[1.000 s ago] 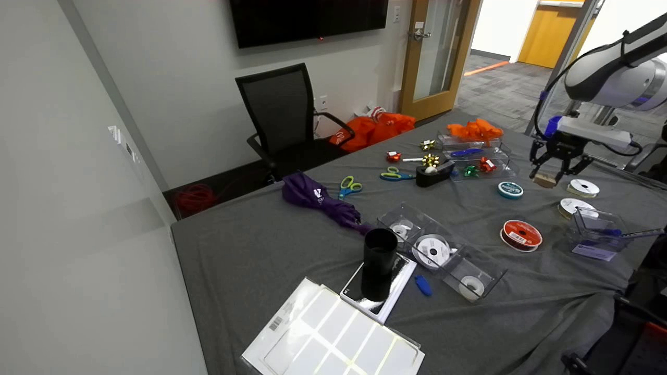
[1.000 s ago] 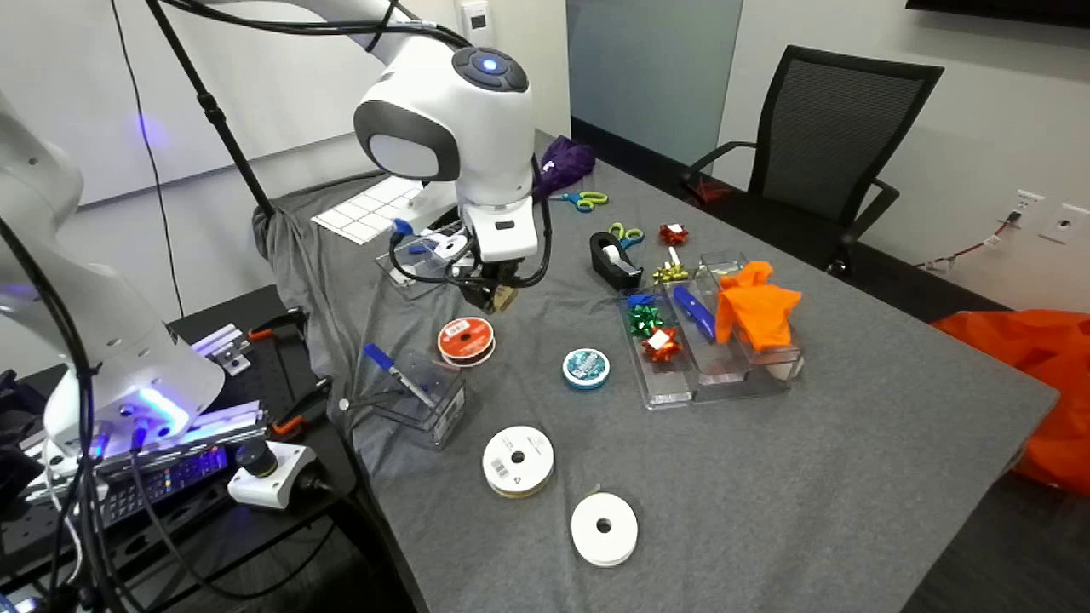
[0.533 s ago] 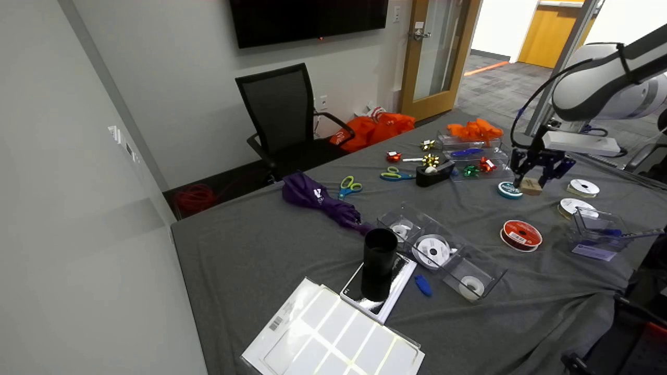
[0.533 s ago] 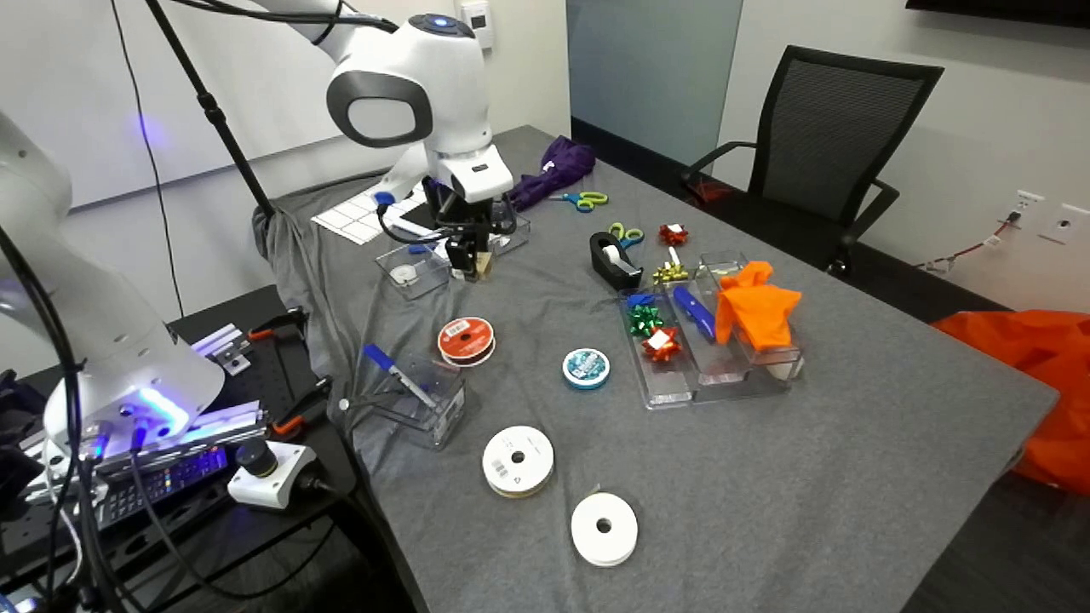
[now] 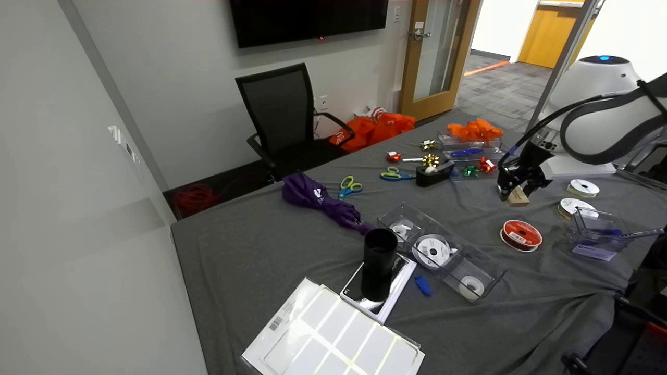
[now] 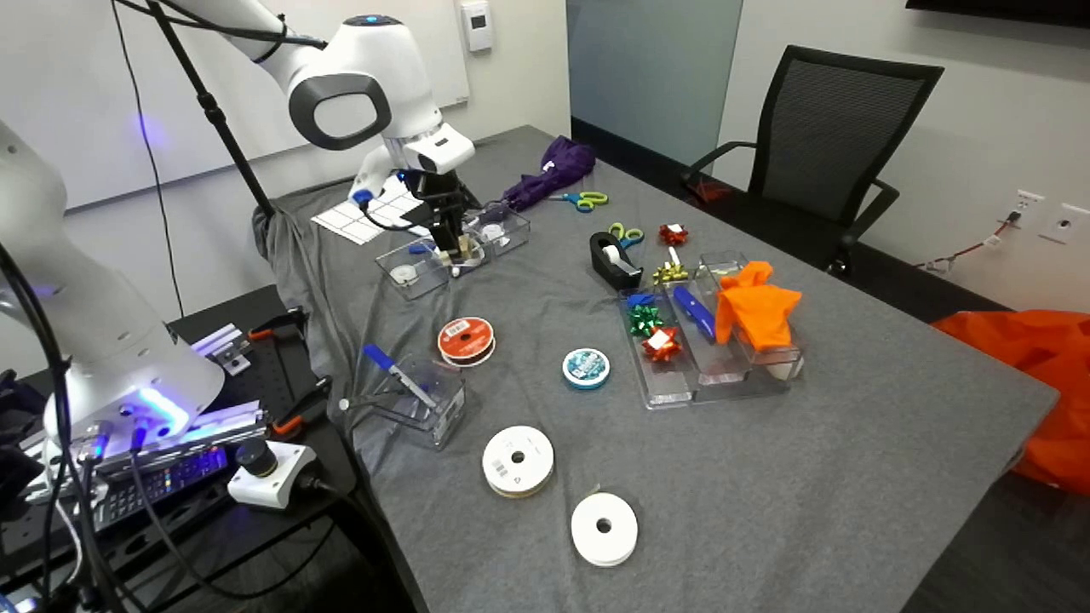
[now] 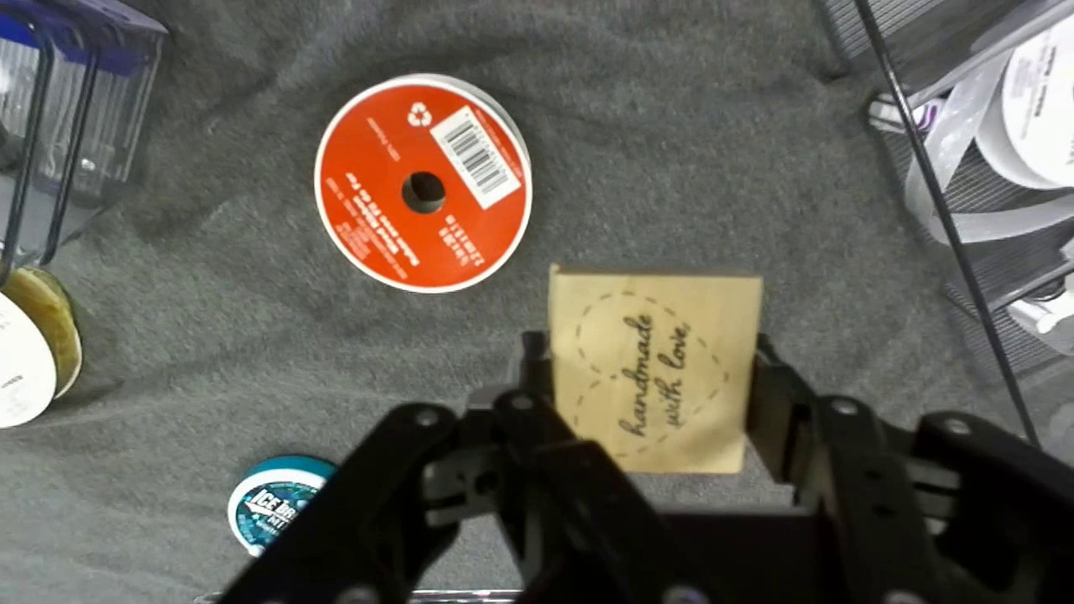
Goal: Move the object across the table and place it in the box
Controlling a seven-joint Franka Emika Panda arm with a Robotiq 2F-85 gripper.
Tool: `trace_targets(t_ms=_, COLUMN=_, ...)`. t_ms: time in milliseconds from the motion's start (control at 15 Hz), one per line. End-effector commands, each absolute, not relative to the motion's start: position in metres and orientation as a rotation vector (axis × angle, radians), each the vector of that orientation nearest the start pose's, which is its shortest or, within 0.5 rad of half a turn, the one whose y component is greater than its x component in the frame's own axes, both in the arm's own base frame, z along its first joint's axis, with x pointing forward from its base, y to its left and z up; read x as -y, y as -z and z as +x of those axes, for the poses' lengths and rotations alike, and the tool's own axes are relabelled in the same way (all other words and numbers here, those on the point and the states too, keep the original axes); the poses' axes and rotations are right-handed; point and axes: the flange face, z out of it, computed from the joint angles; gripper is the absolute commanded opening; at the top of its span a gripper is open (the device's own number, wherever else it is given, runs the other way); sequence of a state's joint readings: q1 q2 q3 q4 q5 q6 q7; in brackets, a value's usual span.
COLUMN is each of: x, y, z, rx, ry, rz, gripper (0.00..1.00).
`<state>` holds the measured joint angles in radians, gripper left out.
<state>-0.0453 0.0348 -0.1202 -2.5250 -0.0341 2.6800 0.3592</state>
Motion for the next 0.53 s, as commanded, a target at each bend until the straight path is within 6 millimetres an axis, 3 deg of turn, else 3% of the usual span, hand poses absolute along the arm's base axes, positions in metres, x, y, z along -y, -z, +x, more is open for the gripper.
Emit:
trace_targets(t_ms=0, x=0.079, y=-0.276, z=0.468, rx=-0.774, ry=0.194, rz=-3.048, gripper=0.56)
trace_targets(t_ms=133, x=0.081, y=-0.277, z=0.469, rx=-0.779, ry=0.197, rz=-3.047, gripper=0.56)
trace_targets(t_ms=200, x=0.078, y=-0.278, z=0.471, rx=-0.764, ry=0.200, rz=-3.053, gripper=0.31)
trace_targets(t_ms=467, x=0.040, y=-0.276, z=0.473, rx=-0.486, ry=0.125, rz=-3.188, gripper=0.31)
